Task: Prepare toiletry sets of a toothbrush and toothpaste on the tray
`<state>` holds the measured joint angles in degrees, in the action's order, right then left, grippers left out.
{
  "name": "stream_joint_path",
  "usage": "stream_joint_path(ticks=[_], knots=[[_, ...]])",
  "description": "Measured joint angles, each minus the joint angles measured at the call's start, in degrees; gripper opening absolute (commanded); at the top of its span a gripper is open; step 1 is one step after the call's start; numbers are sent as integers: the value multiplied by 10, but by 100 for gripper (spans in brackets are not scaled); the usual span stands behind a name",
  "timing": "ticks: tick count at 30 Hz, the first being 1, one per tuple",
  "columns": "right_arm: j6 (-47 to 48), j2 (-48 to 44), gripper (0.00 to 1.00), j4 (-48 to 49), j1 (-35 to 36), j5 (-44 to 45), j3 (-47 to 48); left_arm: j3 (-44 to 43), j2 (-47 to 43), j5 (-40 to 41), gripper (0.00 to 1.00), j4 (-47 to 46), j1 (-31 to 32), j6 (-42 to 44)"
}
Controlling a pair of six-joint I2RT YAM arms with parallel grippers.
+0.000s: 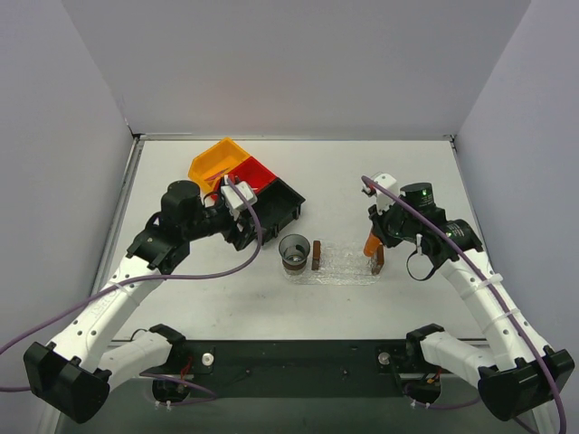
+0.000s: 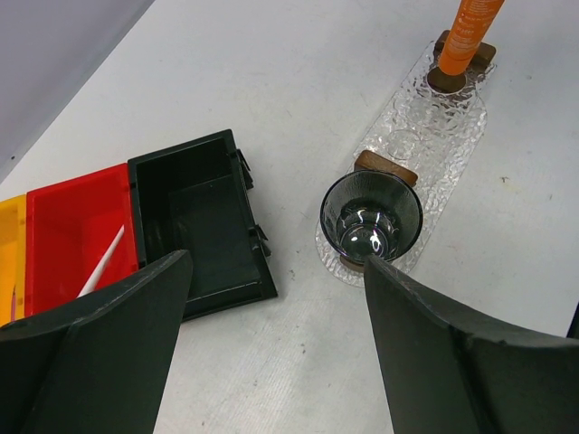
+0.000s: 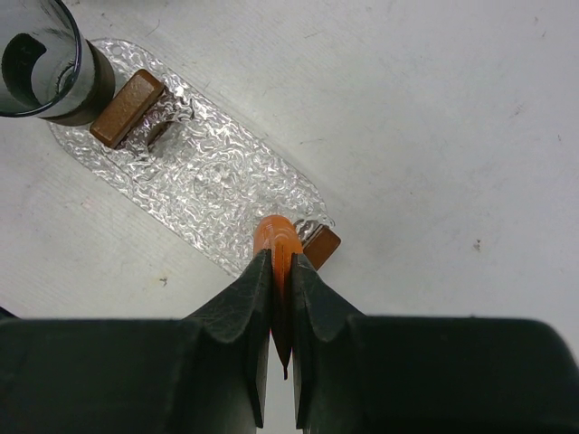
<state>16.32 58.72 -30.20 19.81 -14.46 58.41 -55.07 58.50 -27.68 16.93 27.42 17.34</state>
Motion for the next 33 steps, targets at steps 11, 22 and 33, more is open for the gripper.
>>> stream_joint_path(ticks=[11, 22, 33], knots=[[-6, 1, 0, 9, -3, -11, -8, 1, 0, -2, 87, 0, -6, 0], [-9, 9, 0, 19, -4, -15, -14, 9, 0, -9, 87, -1, -10, 1], [-9, 13, 0, 28, -4, -15, -18, 12, 0, -13, 87, 0, -16, 6]])
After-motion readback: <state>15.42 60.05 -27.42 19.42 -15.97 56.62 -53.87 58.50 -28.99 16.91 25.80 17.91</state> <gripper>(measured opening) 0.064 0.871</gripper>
